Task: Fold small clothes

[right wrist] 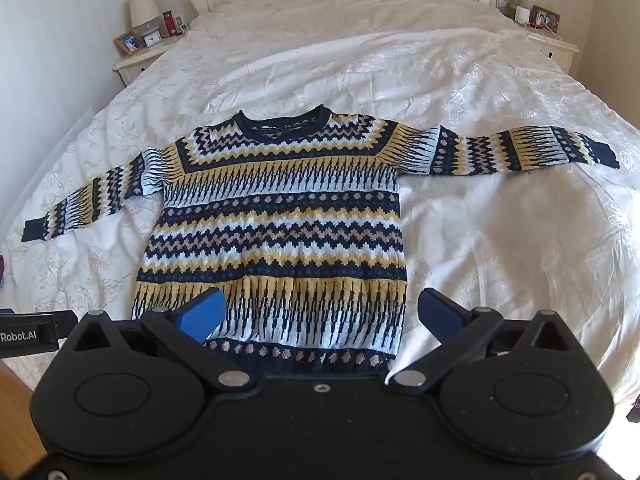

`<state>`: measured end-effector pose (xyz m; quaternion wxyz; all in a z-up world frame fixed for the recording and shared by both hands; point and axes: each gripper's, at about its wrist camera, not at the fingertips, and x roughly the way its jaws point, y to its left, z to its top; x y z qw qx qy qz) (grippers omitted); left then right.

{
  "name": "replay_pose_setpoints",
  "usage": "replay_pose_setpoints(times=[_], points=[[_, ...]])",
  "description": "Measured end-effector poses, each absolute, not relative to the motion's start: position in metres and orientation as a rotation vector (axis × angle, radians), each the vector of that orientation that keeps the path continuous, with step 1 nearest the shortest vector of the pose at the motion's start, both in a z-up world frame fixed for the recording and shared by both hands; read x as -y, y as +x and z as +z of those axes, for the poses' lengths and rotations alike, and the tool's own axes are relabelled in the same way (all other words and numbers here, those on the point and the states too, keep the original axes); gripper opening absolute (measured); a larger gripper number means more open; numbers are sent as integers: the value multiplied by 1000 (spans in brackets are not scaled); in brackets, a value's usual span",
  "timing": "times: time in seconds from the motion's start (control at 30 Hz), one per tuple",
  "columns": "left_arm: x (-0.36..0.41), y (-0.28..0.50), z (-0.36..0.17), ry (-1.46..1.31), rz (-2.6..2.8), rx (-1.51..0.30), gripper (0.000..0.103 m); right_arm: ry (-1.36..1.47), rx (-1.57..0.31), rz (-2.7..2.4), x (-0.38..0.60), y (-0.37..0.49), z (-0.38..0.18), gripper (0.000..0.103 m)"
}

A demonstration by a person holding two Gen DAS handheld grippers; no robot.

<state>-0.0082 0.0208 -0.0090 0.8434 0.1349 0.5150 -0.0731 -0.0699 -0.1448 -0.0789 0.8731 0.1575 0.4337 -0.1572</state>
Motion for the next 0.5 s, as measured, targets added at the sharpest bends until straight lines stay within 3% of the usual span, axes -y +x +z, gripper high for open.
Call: replay_pose_setpoints(times=[0.5], points=[[-23, -10, -11, 285, -155, -1092, 79, 322, -918, -317, 143, -68, -82, 102]])
